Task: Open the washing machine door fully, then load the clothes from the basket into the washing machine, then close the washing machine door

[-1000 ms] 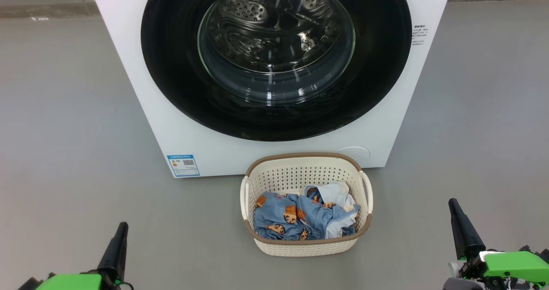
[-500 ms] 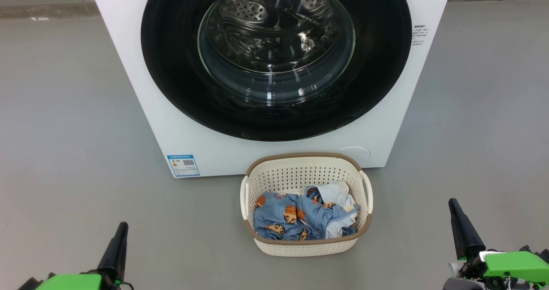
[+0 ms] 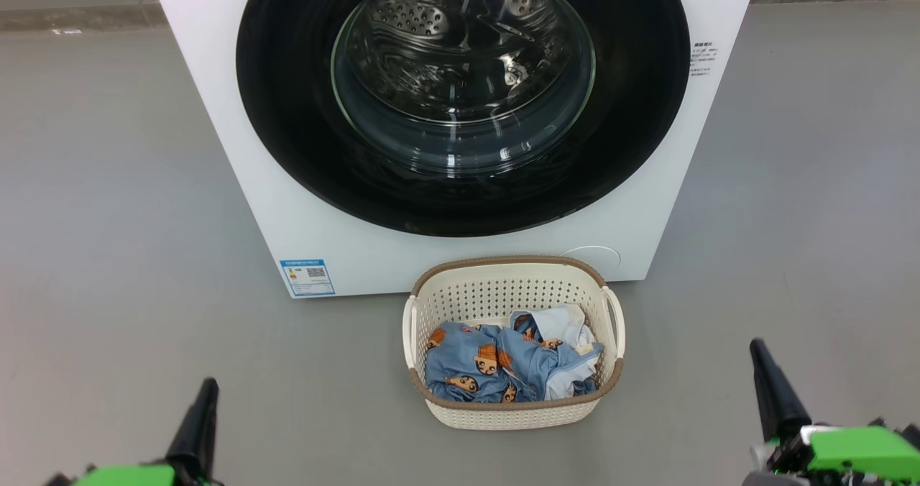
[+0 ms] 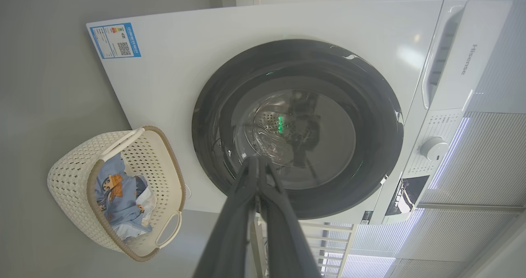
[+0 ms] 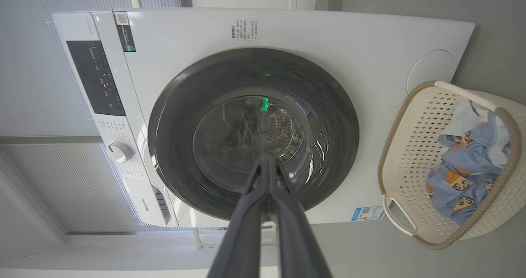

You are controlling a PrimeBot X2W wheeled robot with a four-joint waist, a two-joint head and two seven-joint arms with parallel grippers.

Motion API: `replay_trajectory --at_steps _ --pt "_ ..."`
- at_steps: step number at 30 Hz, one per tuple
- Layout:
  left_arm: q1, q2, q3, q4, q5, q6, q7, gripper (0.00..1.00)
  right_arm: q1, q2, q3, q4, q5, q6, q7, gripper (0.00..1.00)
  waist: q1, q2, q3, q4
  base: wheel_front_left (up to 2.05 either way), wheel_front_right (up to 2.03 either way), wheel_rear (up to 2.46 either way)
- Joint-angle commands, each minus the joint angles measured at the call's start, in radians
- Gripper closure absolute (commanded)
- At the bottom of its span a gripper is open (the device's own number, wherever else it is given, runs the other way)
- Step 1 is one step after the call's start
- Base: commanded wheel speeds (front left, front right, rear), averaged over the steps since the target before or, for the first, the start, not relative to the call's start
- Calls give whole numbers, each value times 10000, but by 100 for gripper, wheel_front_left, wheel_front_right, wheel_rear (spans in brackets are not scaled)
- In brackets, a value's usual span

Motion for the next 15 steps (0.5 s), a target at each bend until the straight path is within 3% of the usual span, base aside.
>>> replay_trajectory --at_steps 1,9,15 --pt "38 -19 -6 59 -2 2 0 0 25 10 0 78 0 0 -8 0 0 -1 0 0 0 0 0" --pt "5 -56 -57 58 -26 -1 -144 0 -20 30 158 96 14 1 -196 0 22 -1 -13 1 0 0 0" --pt "-87 -40 -86 -71 21 -4 -300 0 -123 27 323 -30 59 2 -377 0 1 -1 23 -10 0 0 0"
